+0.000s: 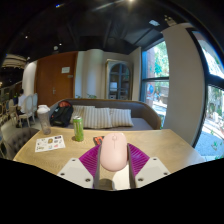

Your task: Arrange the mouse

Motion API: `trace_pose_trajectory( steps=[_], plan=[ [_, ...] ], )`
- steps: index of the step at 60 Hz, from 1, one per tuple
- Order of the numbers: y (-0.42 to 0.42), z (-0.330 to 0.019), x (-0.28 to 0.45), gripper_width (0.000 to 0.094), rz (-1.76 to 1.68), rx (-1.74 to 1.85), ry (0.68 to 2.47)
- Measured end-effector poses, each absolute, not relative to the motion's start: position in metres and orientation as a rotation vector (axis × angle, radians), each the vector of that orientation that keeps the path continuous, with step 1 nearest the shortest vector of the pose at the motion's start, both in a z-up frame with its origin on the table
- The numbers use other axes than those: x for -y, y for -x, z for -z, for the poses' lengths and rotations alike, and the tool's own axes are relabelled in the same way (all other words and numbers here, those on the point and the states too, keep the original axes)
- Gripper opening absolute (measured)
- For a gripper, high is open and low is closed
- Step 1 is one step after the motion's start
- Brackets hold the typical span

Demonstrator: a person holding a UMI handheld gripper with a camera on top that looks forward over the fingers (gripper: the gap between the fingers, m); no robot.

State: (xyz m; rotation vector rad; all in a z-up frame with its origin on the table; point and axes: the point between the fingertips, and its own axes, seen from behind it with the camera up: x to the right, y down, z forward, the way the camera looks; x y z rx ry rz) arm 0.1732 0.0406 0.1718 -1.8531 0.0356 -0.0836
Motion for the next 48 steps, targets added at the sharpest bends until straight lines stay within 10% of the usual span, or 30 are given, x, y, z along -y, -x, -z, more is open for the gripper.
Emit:
trace_pose_trajectory(
  steps=[32, 39, 44, 48],
  plan=[
    [-0.303, 0.01, -0.019, 0.043, 0.086, -0.155, 2.184],
    [-0.304, 0.012, -0.018, 0.0545, 0.049, -0.202, 2.202],
    [-0.298, 0.001, -0.009, 0.0863, 0.034, -0.191, 2.183],
    [-0.287, -0.017, 0.003, 0.0843, 0.014, -0.141, 2.133]
  ],
)
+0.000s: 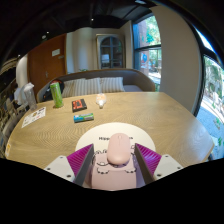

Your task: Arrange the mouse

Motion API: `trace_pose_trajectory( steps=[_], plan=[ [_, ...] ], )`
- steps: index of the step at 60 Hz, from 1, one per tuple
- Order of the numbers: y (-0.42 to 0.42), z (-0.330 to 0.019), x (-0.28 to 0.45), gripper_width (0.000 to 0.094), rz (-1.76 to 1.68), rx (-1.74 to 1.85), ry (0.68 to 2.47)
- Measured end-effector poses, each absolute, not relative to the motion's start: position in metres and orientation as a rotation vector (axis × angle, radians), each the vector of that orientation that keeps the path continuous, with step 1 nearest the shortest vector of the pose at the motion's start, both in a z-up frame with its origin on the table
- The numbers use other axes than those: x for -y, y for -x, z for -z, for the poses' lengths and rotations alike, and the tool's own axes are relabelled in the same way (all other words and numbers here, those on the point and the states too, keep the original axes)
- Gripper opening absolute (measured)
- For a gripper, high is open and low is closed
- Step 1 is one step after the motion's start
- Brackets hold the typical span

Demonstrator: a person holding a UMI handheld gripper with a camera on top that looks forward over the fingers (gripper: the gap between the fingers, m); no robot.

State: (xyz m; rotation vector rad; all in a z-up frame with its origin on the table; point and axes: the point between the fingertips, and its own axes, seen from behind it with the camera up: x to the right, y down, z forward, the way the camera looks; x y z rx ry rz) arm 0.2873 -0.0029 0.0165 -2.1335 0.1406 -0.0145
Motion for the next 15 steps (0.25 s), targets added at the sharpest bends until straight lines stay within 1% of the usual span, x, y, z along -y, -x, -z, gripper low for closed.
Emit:
trace_pose_trajectory(
  steps=[8, 15],
  plan=[
    [-0.272, -0.043, 0.046, 0.0851, -0.033, -0.138, 2.06],
    [-0.268, -0.047, 0.09, 0.085, -0.053, -0.162, 2.022]
  ],
)
